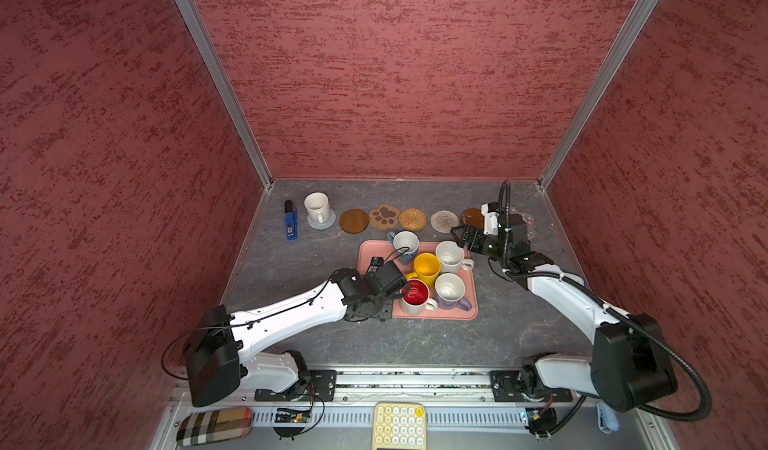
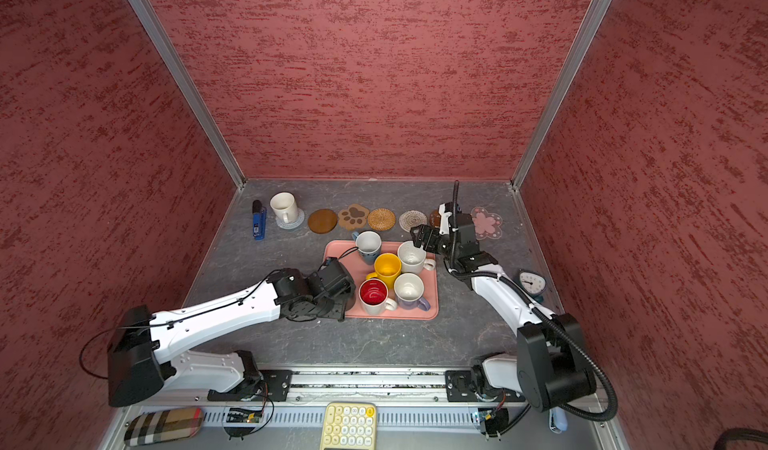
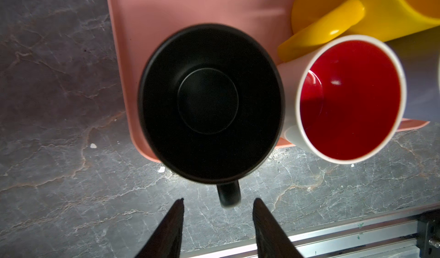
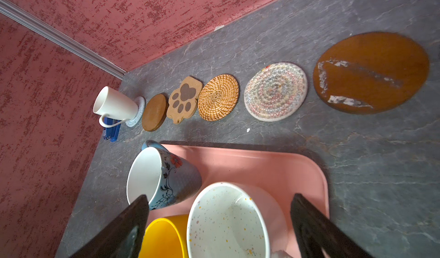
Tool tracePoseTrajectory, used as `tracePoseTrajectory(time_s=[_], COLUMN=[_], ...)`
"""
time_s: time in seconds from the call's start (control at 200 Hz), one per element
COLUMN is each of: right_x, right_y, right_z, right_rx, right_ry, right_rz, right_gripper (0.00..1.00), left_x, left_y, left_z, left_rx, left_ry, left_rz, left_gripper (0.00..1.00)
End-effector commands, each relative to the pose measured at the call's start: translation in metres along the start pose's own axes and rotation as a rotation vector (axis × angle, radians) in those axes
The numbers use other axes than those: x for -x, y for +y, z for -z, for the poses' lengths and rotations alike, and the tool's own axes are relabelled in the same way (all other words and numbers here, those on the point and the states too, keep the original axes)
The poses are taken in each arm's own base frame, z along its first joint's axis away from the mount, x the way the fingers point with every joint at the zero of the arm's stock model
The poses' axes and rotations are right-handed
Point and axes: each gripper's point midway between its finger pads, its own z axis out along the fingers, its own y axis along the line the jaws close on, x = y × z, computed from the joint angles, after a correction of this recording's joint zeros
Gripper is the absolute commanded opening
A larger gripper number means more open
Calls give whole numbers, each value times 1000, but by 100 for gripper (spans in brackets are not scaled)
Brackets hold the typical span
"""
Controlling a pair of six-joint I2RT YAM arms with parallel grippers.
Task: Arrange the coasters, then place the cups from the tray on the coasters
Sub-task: 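Move the left gripper over the black mug on the tray and lower, then grasp the black mug with the left gripper and lift it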
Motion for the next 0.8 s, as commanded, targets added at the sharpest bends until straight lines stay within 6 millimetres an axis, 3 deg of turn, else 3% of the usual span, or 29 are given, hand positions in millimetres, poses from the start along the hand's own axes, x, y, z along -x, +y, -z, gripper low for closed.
tracePoseTrajectory(time_s=[0.0, 0.245, 0.791], right_x=[0, 0, -1], right_y=[0, -1, -2], right_z=[-3, -1, 4], right_rx=[-2, -5, -16], right_ry=[-15, -14, -16], right_rz=[26, 34, 64], right_gripper=[94, 94, 94], left_x=[-1, 4, 21], left_y=[-6, -8, 3], left_z=[-11, -25, -51], left_rx=[-4, 17, 44], left_ry=[7, 9, 10], left_rz=[25, 32, 73], left_gripper=[47, 46, 28])
